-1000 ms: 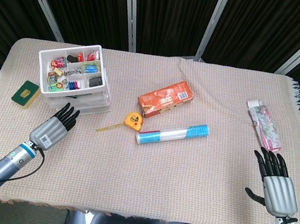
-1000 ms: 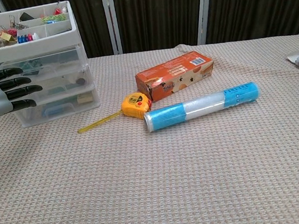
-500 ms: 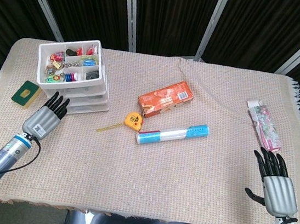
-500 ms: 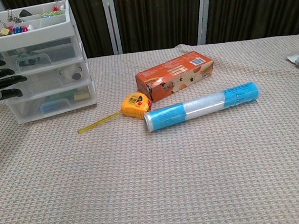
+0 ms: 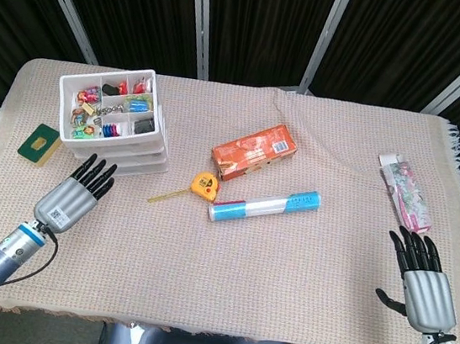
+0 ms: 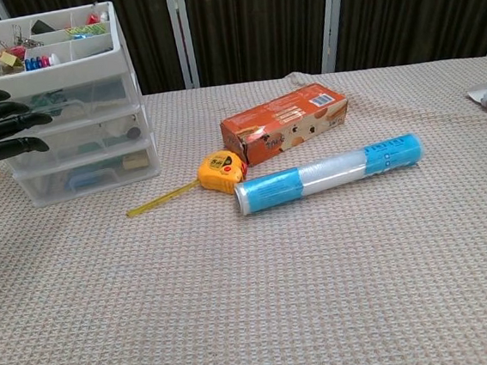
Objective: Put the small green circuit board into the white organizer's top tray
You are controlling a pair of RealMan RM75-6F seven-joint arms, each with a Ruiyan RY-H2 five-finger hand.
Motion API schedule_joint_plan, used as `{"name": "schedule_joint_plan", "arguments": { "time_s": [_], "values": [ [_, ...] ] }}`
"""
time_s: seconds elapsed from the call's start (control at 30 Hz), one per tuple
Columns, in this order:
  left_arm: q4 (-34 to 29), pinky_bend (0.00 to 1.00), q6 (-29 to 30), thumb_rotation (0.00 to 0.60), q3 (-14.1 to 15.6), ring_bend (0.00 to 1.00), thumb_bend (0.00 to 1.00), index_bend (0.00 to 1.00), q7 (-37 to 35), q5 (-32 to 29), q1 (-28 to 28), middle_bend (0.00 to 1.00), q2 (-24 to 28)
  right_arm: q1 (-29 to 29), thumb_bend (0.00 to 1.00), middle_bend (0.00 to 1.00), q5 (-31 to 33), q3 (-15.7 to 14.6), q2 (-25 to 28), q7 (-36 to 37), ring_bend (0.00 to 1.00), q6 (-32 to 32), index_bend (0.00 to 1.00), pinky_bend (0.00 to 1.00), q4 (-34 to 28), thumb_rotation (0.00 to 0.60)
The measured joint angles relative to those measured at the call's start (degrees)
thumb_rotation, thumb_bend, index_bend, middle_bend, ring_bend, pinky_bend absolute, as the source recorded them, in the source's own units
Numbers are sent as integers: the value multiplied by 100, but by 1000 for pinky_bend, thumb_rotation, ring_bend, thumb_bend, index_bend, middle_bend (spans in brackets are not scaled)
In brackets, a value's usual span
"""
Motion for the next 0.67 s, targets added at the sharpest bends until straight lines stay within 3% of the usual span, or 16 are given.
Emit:
{"name": "schedule_joint_plan", "arguments": {
  "time_s": [0.03, 0.13, 0.2, 0.4, 0.67],
  "values": [
    [-67, 50, 111, 600, 19, 0, 446, 125, -91, 41, 51, 0, 22, 0, 0, 0, -2, 0, -2, -2, 0, 1, 37, 0, 3, 600],
    [-247, 50, 564, 600, 59, 0, 96, 102, -452, 178, 256, 0, 68, 3, 0, 0, -4, 4, -5, -7, 0, 3, 37, 0, 8, 600],
    [-369, 32, 952, 600, 65, 0, 15, 92, -798, 228, 448, 0, 80, 2, 0, 0, -1, 8, -11, -10, 0, 9, 38, 0, 14, 600],
    [-886, 0, 1778, 600, 83, 0, 0, 33, -1979, 151, 1034, 0, 197, 9, 0, 0, -3, 16, -18, -8, 0, 10, 36, 0, 5, 600],
    [-1073, 0, 2498, 600, 111, 0, 0, 0, -2872, -183, 1796, 0, 328, 15, 0, 0, -39, 34, -41, 33, 0, 60, 32, 0, 16, 600]
  ]
}}
